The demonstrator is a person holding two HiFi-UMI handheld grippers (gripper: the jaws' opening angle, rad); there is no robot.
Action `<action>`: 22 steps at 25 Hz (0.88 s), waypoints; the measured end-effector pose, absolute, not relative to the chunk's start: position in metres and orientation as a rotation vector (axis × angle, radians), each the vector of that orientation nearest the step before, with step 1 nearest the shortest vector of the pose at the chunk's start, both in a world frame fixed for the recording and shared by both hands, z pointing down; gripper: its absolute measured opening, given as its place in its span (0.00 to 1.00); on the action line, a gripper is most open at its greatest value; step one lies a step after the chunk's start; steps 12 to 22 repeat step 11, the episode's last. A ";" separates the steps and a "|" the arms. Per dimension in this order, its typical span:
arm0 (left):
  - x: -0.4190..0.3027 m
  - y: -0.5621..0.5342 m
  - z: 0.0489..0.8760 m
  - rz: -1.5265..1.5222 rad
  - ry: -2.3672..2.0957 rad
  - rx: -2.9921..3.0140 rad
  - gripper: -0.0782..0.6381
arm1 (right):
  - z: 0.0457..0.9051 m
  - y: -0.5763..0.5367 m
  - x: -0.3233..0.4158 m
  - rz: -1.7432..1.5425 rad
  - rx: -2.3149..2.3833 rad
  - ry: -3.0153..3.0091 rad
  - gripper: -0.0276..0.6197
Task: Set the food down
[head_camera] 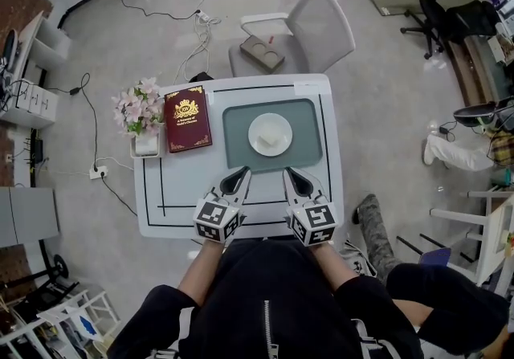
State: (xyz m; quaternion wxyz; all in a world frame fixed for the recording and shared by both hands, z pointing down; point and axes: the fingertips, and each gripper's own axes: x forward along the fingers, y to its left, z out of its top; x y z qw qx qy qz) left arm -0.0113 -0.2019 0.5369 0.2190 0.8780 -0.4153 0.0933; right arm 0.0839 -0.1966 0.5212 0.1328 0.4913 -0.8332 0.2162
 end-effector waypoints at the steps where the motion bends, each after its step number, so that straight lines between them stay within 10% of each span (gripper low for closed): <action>1: -0.011 -0.202 0.537 0.258 -1.146 2.431 0.13 | 0.521 -0.196 0.084 0.626 1.425 -2.417 0.05; 22: -0.010 -0.206 0.538 0.265 -1.136 2.440 0.13 | 0.523 -0.197 0.085 0.624 1.427 -2.407 0.05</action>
